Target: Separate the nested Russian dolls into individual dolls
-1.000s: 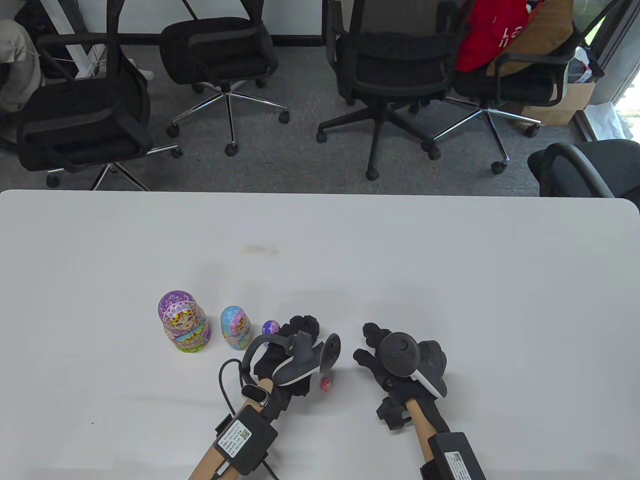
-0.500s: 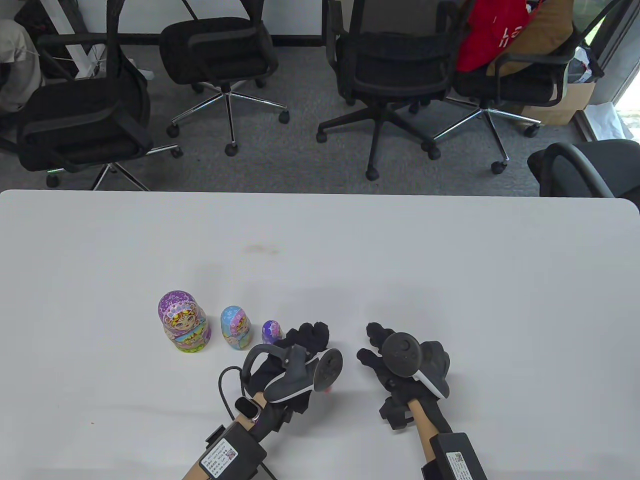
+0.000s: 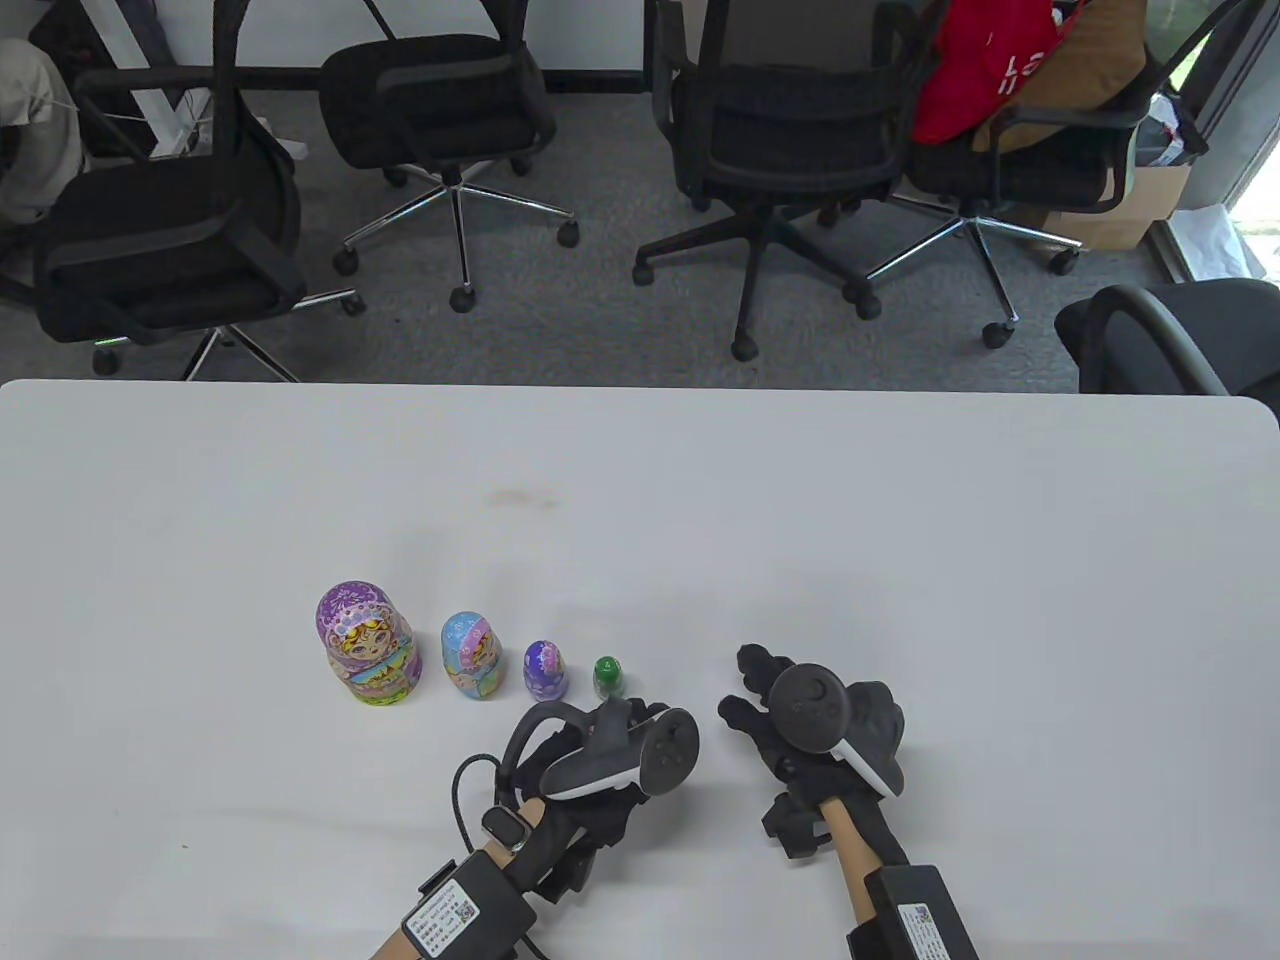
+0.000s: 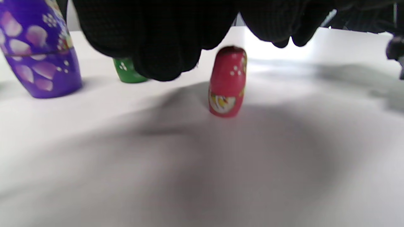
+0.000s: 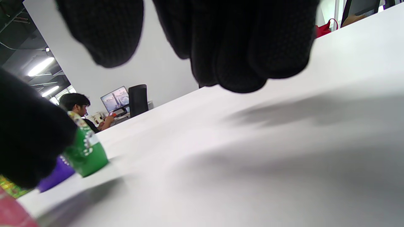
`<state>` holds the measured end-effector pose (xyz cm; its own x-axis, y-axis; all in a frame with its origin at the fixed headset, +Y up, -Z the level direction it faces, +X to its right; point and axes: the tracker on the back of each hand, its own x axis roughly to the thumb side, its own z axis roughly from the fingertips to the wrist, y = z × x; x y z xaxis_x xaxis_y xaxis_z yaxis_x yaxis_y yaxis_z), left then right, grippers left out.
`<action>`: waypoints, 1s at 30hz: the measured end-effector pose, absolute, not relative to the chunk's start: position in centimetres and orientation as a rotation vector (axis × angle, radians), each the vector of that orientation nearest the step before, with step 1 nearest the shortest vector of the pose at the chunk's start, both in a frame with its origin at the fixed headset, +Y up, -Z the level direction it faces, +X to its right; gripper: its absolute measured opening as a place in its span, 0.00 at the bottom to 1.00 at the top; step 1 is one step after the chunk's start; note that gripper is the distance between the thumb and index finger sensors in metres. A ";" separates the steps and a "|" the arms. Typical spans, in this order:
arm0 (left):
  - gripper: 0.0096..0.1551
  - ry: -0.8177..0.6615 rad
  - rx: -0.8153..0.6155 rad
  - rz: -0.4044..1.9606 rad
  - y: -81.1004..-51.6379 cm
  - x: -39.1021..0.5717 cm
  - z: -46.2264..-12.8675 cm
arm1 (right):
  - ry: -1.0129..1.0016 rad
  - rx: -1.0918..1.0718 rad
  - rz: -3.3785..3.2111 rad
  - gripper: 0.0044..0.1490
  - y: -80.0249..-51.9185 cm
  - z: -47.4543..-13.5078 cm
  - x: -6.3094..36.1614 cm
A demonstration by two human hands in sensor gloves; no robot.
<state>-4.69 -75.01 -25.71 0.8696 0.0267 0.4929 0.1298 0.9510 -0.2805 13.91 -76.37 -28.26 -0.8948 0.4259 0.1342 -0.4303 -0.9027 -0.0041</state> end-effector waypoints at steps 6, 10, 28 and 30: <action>0.35 -0.538 -0.339 -0.106 -76.1 -4.1 -25.4 | -0.037 0.190 2.698 0.42 -76.4 -28.3 13.8; 0.31 -0.545 -0.312 -0.117 -76.6 -4.0 -25.4 | -0.038 0.191 2.697 0.42 -76.4 -28.3 13.8; 0.29 -0.428 -0.203 0.233 -74.9 -7.5 -27.5 | 0.006 0.350 2.698 0.42 -76.2 -27.5 10.8; 0.29 -0.415 -0.192 0.273 -74.7 -7.9 -27.7 | 0.009 0.375 2.696 0.42 -76.1 -27.4 10.4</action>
<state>-7.88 -74.70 -27.67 0.8794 0.2993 0.3702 -0.2214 0.9456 -0.2386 10.36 -76.11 -27.37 -0.8769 0.4043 0.2601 -0.4026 -0.9133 0.0621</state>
